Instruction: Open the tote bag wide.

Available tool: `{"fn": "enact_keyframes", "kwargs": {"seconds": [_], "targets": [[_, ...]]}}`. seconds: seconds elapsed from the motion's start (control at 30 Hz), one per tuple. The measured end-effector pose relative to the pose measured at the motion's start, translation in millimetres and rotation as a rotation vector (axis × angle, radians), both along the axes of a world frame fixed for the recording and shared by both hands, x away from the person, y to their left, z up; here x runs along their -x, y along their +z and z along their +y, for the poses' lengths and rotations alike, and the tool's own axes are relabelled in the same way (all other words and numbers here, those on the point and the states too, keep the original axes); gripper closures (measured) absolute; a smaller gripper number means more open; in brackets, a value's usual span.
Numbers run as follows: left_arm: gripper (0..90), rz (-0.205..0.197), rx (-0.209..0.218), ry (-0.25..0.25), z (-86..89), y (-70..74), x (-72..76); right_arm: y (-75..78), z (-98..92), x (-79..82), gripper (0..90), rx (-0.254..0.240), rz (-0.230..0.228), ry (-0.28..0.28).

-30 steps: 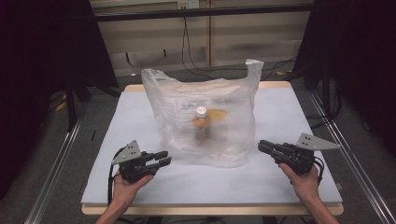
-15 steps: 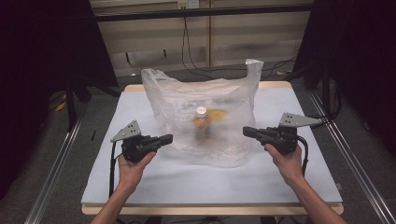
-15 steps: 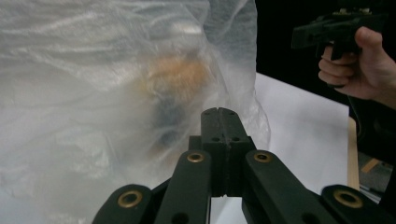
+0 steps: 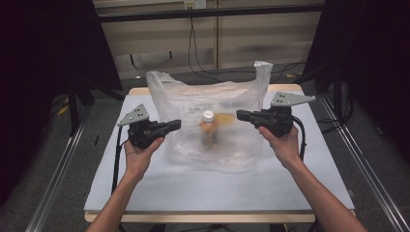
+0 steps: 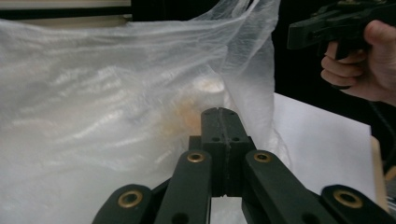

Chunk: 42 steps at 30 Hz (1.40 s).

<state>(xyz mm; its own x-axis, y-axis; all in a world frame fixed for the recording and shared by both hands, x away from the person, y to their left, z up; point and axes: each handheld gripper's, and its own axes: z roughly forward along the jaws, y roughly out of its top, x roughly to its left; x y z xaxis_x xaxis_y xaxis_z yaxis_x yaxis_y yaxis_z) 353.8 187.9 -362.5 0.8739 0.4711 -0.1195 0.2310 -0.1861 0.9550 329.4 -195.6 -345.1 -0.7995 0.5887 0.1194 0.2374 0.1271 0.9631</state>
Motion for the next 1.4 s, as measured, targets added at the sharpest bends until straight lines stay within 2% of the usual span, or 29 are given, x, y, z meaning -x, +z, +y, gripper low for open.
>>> {"fn": "enact_keyframes", "kwargs": {"seconds": [0.07, 0.2, 0.33, 0.43, 0.5, 0.57, 0.7, 0.87, 0.93, 1.0, 1.03, 1.07, 1.1, 1.17, 1.2, 1.27, 1.3, 1.37, 1.4], "targets": [[90.0, -0.008, 0.007, -0.001, -2.0, 3.6, -3.9, 6.1, 6.5, -4.1, 90.0, 0.03, -0.019, -0.008], [90.0, 0.0, 0.011, 0.002, -7.7, 8.7, -13.3, 16.7, 19.0, -15.1, 90.0, 0.049, -0.018, -0.019], [90.0, -0.006, 0.013, -0.008, -11.8, 15.2, -21.6, 24.5, 27.4, -25.7, 90.0, 0.058, -0.015, -0.028], [90.0, 0.0, 0.019, -0.013, -17.0, 18.7, -29.1, 27.8, 32.1, -31.4, 90.0, 0.034, -0.014, -0.032], [90.0, 0.007, 0.023, -0.013, -18.1, 18.9, -31.0, 28.1, 34.6, -33.0, 90.0, 0.042, -0.01, -0.04], [90.0, 0.008, 0.028, -0.013, -20.9, 21.3, -36.1, 29.9, 40.7, -40.5, 90.0, 0.071, 0.003, -0.047], [90.0, 0.011, 0.041, -0.025, -22.3, 29.7, -43.8, 35.0, 43.9, -48.7, 90.0, 0.073, 0.012, -0.067], [90.0, 0.0, 0.017, 0.006, -26.6, 44.2, -63.3, 43.4, 51.0, -63.7, 90.0, 0.126, 0.037, -0.101], [90.0, 0.004, 0.02, 0.01, -29.9, 48.4, -71.4, 46.5, 55.4, -70.0, 90.0, 0.165, 0.048, -0.114], [90.0, 0.003, 0.014, 0.026, -32.0, 51.5, -75.0, 47.5, 56.7, -72.0, 90.0, 0.175, 0.053, -0.119], [90.0, 0.012, 0.02, 0.017, -34.0, 53.5, -81.7, 49.9, 60.0, -77.9, 90.0, 0.195, 0.076, -0.129], [90.0, 0.015, -0.02, 0.052, -37.6, 55.5, -90.2, 50.5, 61.0, -80.6, 90.0, 0.206, 0.08, -0.138], [90.0, 0.027, -0.03, 0.059, -39.3, 54.7, -94.7, 50.8, 61.8, -82.9, 90.0, 0.208, 0.082, -0.148], [90.0, 0.052, -0.089, 0.06, -44.8, 51.8, -100.9, 50.1, 63.0, -88.5, 90.0, 0.227, 0.103, -0.173], [90.0, 0.057, -0.104, 0.054, -46.9, 49.9, -102.4, 48.5, 63.4, -91.0, 90.0, 0.235, 0.109, -0.184], [90.0, 0.076, -0.151, 0.052, -53.8, 42.7, -103.0, 43.0, 64.6, -96.3, 90.0, 0.261, 0.138, -0.195], [90.0, 0.066, -0.184, 0.064, -56.8, 39.8, -101.0, 39.7, 65.7, -97.5, 90.0, 0.276, 0.148, -0.194], [90.0, 0.068, -0.19, 0.06, -58.8, 37.2, -99.0, 34.4, 68.2, -95.8, 90.0, 0.306, 0.144, -0.181], [90.0, 0.09, -0.203, 0.02, -61.4, 30.6, -94.5, 30.5, 70.0, -94.2, 90.0, 0.319, 0.153, -0.166]]}}
